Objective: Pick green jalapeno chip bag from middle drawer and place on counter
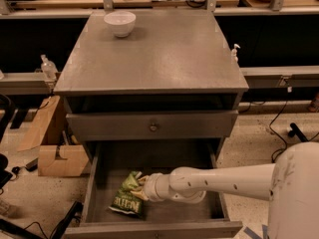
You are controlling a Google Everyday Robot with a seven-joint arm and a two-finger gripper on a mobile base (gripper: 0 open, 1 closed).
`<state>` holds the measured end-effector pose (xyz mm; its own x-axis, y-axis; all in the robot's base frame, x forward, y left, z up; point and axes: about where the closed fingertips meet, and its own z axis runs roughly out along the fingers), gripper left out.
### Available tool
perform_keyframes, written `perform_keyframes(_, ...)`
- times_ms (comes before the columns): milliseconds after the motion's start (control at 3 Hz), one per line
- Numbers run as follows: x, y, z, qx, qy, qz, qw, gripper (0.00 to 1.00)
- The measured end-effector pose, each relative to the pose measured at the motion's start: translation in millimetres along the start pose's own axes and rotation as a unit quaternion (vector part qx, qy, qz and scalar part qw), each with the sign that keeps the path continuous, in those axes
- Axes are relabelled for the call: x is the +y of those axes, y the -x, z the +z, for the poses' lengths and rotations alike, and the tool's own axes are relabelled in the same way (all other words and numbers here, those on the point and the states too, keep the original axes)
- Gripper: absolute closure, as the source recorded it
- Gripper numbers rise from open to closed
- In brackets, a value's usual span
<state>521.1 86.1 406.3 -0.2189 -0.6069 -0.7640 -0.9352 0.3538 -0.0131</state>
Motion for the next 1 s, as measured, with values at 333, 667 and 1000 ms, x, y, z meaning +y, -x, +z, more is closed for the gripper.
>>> perform_keyframes(333, -1.8, 10.6, -7.9, -0.011, -0.007, -0.004, 0.9999, 1.00)
perform_keyframes(667, -20.2, 64.1, -71.5, -0.048, -0.024, -0.034, 0.9980, 1.00)
perform_keyframes(1000, -87.2, 124.8, -183.9, -0.074, -0.080, -0.051, 0.9927, 1.00)
